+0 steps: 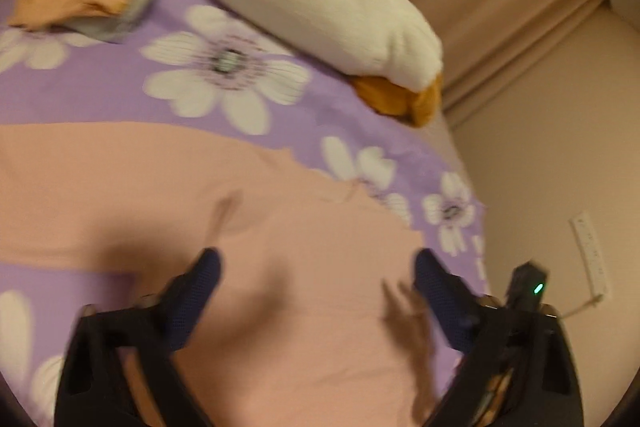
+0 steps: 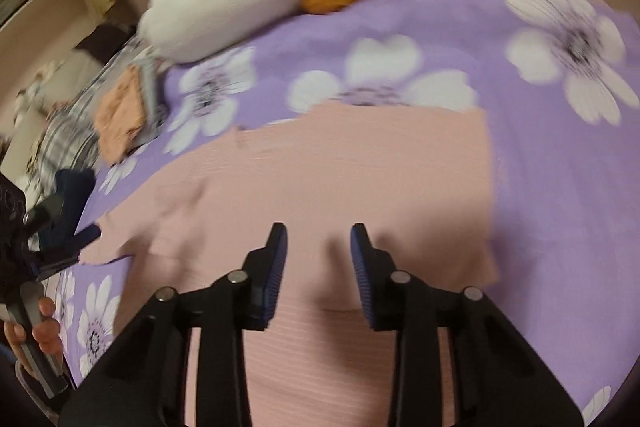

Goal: Fold small clothes
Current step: 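Fold the held sleeve across the shirt body, open the right tool, then grasp the other sleeve cuff with the left tool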

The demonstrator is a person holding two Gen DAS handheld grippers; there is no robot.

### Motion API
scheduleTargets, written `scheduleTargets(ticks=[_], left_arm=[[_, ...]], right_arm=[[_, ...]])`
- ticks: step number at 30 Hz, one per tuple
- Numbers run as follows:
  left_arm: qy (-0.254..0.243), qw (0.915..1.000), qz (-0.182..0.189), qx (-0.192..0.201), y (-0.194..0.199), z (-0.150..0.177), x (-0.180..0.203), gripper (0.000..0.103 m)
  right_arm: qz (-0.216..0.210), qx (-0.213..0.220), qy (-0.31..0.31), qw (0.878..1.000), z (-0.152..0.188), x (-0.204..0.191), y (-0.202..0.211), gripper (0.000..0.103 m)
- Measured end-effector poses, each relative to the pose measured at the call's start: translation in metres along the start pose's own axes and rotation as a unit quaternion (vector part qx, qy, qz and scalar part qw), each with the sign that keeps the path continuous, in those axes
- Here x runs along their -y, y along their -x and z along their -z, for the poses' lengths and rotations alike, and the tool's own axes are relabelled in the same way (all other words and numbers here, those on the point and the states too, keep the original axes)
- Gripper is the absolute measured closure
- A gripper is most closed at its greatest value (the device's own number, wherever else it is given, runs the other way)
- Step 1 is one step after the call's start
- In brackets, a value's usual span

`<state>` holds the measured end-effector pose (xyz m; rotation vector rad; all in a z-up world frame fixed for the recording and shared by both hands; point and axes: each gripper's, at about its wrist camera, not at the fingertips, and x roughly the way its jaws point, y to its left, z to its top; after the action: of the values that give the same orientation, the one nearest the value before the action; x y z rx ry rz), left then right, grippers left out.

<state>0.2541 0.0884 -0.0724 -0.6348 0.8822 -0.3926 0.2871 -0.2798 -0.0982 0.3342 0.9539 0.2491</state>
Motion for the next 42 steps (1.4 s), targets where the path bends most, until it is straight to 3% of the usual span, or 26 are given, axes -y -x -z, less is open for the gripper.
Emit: scheduleTargets(ticks=[1, 5, 10, 11, 12, 15, 17, 19, 23, 28, 33, 39, 42], left_arm=[[0.006, 0.9999, 0.008, -0.007, -0.011, -0.005, 0.000, 0.035], [0.028, 0.9995, 0.007, -0.016, -0.049, -0.015, -0.009, 0.039], [0.052, 0.9956, -0.075, -0.021, -0.078, -0.015, -0.044, 0.041], [0.062, 0.9948, -0.076, -0.025, -0.081, -0.014, -0.055, 0.044], [0.067, 0.9950, -0.071, -0.024, -0.079, -0.014, -0.060, 0.050], [0.085, 0.9951, -0.047, -0.017, -0.060, -0.017, -0.067, 0.050], [0.090, 0.9950, -0.043, -0.007, -0.037, -0.019, -0.073, 0.047], [0.098, 0.9943, -0.041, 0.010, -0.012, -0.020, -0.082, 0.038], [0.129, 0.9887, -0.059, 0.050, 0.045, -0.009, -0.116, 0.035], [0.195, 0.9688, -0.098, 0.118, 0.127, 0.011, -0.181, 0.034], [0.299, 0.9328, -0.082, 0.184, 0.180, 0.028, -0.248, 0.034], [0.355, 0.9062, -0.051, 0.224, 0.186, 0.028, -0.288, 0.034], [0.353, 0.9039, -0.064, 0.233, 0.180, 0.015, -0.289, 0.034]], right_arm=[[-0.008, 0.002, -0.010, 1.000, 0.003, 0.007, -0.001, 0.074], [-0.021, 0.005, -0.035, 0.999, 0.014, 0.025, -0.009, 0.074], [-0.023, 0.003, -0.067, 0.997, 0.025, 0.049, -0.009, 0.081], [-0.025, 0.006, -0.070, 0.997, 0.026, 0.051, -0.005, 0.081], [-0.025, 0.008, -0.072, 0.997, 0.028, 0.052, 0.000, 0.081], [-0.028, 0.014, -0.076, 0.997, 0.032, 0.050, 0.011, 0.075], [-0.028, 0.021, -0.071, 0.997, 0.036, 0.044, 0.022, 0.074], [-0.042, 0.029, -0.068, 0.996, 0.042, 0.038, 0.034, 0.072], [-0.060, 0.038, -0.066, 0.995, 0.057, 0.028, 0.053, 0.066], [-0.070, 0.042, -0.065, 0.995, 0.075, 0.014, 0.067, 0.063], [-0.076, 0.042, -0.068, 0.994, 0.087, 0.001, 0.073, 0.062], [-0.072, 0.038, -0.061, 0.995, 0.093, -0.009, 0.074, 0.062], [-0.069, 0.034, -0.059, 0.995, 0.093, -0.012, 0.072, 0.062]])
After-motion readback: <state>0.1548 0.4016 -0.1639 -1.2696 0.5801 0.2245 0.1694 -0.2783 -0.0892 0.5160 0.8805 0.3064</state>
